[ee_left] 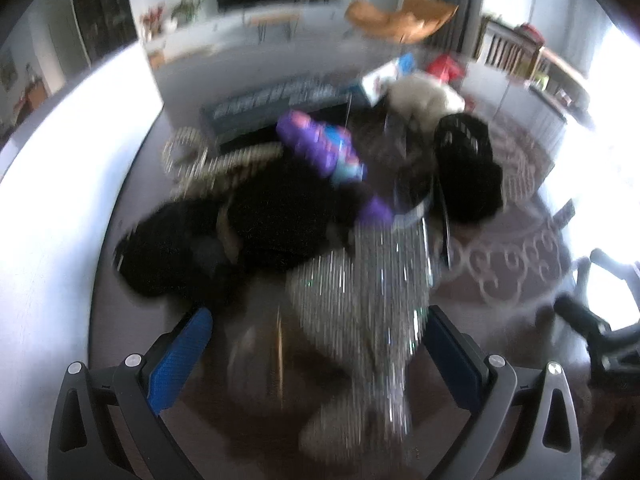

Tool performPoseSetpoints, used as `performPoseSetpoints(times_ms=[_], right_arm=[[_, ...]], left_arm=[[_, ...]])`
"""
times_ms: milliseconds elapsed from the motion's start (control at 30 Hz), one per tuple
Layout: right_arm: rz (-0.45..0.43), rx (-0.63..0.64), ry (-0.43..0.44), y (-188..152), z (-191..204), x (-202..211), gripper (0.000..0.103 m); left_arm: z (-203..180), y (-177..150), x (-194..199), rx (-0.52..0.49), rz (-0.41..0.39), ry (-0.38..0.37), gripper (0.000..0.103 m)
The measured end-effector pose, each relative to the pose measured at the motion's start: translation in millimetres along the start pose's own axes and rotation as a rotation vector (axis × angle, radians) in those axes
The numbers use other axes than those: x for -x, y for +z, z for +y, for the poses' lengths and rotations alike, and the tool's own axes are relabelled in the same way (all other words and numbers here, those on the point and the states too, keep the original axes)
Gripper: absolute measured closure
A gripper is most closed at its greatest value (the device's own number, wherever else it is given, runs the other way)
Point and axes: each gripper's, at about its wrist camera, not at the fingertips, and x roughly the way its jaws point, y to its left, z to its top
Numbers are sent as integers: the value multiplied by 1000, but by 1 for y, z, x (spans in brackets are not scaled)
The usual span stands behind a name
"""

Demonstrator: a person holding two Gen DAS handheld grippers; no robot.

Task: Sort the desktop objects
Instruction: 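Lower the left tool onto the silver rhinestone bow clip and grasp it, then lift the bow clip with the left tool while the right tool grasps black sunglasses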

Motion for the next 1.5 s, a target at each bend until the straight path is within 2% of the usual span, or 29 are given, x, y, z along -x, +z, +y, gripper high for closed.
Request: performPoseSetpoints(times_ms=[33,67,100,133,167,200,367,500,700,767,833,900,933,967,1033,1100,1167,1233,1300,1333,1467,1500], right_arm=[[0,0,0,0,0,0,0],[0,0,0,0,0,0,0],[0,0,0,0,0,0,0],[0,0,1,0,0,0,0],[0,0,1,0,0,0,0],[0,0,0,0,0,0,0],[0,0,0,0,0,0,0],[0,0,1,0,0,0,0],[0,-26,20,1,0,1,0],[7,-112,157,7,-1,6,0],[23,-222,368,17,4,6,4],[54,-256,453,35,19,-2,18],[61,-258,478,49,30,-8,33],[57,-249,495,59,37,-12,40],[36,-200,488,81,54,-20,40],[38,-136,434,102,72,-33,40],[65,-88,338,116,83,-51,40],[101,-57,288,120,88,-65,40],[91,5,252,124,97,-64,41],[93,32,247,125,101,-63,44],[117,87,272,124,104,-57,81],[117,89,274,121,101,-54,82]], left_arm=[[0,-7,6,-2,5,-18,0],[1,-11,11,-7,-14,-49,9],[1,-15,15,-19,-36,-58,27],[0,-16,18,-44,-45,-29,35],[0,-14,20,-58,-45,-31,48],[0,-13,22,-61,-50,-47,52],[4,-14,35,-38,-66,-124,55],[7,-51,60,-3,-83,-156,55],[18,-84,69,-7,-79,-114,55],[21,-88,66,1,-78,-110,55],[25,-90,64,14,-83,-122,55],[24,-90,63,11,-84,-118,55],[23,-89,62,10,-84,-120,55],[24,-90,63,11,-85,-122,55],[25,-91,64,16,-89,-126,55],[27,-93,64,28,-90,-134,56],[28,-94,64,38,-91,-138,56],[28,-95,64,37,-94,-135,56],[26,-96,64,27,-97,-128,56],[26,-97,64,24,-99,-127,56],[27,-97,64,32,-103,-132,56],[27,-98,64,32,-105,-133,56]])
